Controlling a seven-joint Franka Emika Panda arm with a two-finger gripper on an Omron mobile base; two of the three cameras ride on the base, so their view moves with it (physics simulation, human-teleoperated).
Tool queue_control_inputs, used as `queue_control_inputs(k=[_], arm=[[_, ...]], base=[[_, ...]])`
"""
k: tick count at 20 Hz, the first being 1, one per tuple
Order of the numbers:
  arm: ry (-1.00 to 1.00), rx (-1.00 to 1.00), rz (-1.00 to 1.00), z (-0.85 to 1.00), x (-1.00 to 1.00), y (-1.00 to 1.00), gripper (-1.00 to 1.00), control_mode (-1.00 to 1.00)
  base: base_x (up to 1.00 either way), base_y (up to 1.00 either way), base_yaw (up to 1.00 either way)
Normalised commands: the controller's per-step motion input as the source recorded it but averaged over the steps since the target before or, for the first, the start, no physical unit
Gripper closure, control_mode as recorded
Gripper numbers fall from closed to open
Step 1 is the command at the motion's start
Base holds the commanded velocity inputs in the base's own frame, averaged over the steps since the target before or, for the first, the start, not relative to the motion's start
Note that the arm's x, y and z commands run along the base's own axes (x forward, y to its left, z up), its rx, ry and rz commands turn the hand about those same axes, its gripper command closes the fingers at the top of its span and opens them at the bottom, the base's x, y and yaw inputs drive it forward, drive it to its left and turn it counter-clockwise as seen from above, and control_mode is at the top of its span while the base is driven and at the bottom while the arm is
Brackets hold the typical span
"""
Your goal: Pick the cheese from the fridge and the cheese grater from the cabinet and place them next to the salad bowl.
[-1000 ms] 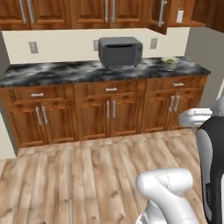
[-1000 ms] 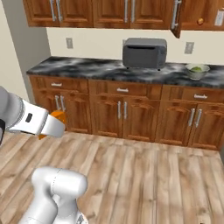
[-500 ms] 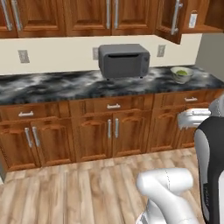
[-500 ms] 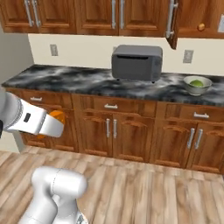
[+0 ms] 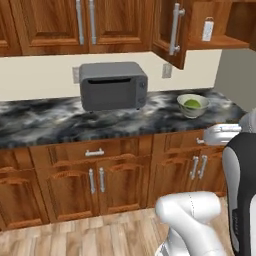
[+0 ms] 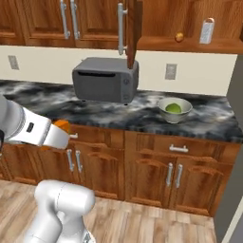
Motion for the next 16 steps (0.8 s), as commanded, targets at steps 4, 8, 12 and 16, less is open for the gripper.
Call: queue_control_inputs(k=[4, 8, 12, 16], arm=[[0.0, 0.0, 0.0, 0.0, 0.0, 0.0, 1.0, 1.0], [0.0, 0.0, 0.0, 0.0, 0.0, 0.0, 1.0, 1.0], [0.0, 0.0, 0.0, 0.0, 0.0, 0.0, 1.0, 1.0], [0.0, 0.0, 0.0, 0.0, 0.0, 0.0, 1.0, 1.0]], base=[[0.7, -1.0, 0.0], [-0.01, -0.54, 0.06], [0.37, -0.3, 0.29], [0.71, -0.18, 0.31]])
